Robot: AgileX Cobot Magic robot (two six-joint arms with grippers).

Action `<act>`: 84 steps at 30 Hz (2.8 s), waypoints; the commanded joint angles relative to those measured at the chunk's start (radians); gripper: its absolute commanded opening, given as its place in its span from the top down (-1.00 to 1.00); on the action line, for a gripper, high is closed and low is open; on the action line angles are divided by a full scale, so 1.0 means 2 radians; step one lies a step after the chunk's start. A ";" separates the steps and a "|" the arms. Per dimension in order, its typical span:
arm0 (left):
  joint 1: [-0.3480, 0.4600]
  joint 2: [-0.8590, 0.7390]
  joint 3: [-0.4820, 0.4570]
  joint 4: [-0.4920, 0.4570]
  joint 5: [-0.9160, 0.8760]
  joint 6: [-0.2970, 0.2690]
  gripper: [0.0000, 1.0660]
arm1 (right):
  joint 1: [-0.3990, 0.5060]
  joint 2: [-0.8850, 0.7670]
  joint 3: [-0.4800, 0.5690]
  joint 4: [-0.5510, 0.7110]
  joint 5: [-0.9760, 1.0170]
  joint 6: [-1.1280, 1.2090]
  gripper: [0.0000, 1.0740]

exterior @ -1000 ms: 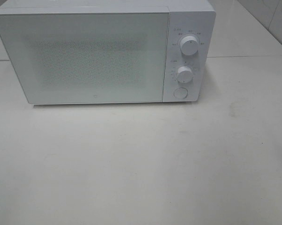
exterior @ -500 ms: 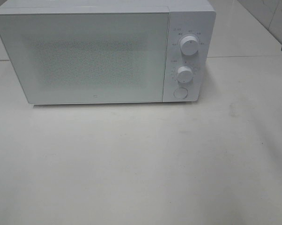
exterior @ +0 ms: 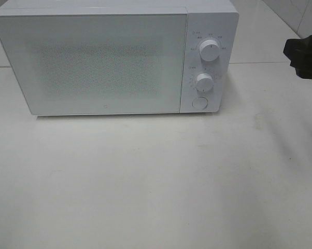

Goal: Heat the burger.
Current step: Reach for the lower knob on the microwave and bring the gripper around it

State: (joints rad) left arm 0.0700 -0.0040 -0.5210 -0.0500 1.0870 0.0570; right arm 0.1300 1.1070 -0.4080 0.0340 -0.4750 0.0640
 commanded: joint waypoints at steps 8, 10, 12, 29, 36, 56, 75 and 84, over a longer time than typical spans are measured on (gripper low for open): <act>0.003 -0.012 0.002 0.001 -0.007 0.000 -0.88 | 0.064 0.075 0.064 0.113 -0.212 -0.087 -0.40; 0.003 -0.012 0.002 0.001 -0.007 0.000 -0.88 | 0.091 0.093 0.065 0.141 -0.226 -0.109 -0.40; 0.003 -0.012 0.002 0.001 -0.007 0.000 -0.88 | 0.105 0.103 0.065 0.156 -0.237 -0.121 -0.40; 0.003 -0.012 0.002 0.001 -0.007 0.000 -0.88 | 0.268 0.255 0.038 0.324 -0.463 -0.161 -0.40; 0.003 -0.012 0.002 0.001 -0.007 0.000 -0.88 | 0.286 0.295 -0.010 0.360 -0.463 -0.183 -0.40; 0.003 -0.012 0.002 0.001 -0.007 0.000 -0.88 | 0.286 0.392 -0.111 0.357 -0.463 -0.185 -0.40; 0.003 -0.012 0.002 0.001 -0.007 0.000 -0.88 | 0.271 0.473 -0.189 0.359 -0.461 -0.184 -0.40; 0.003 -0.013 0.002 0.002 -0.007 0.000 -0.88 | 0.252 0.482 -0.201 0.359 -0.460 -0.182 -0.40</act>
State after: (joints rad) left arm 0.0700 -0.0040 -0.5210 -0.0500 1.0870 0.0570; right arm 0.6400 2.0700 -0.7970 0.7610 -1.2090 -0.2910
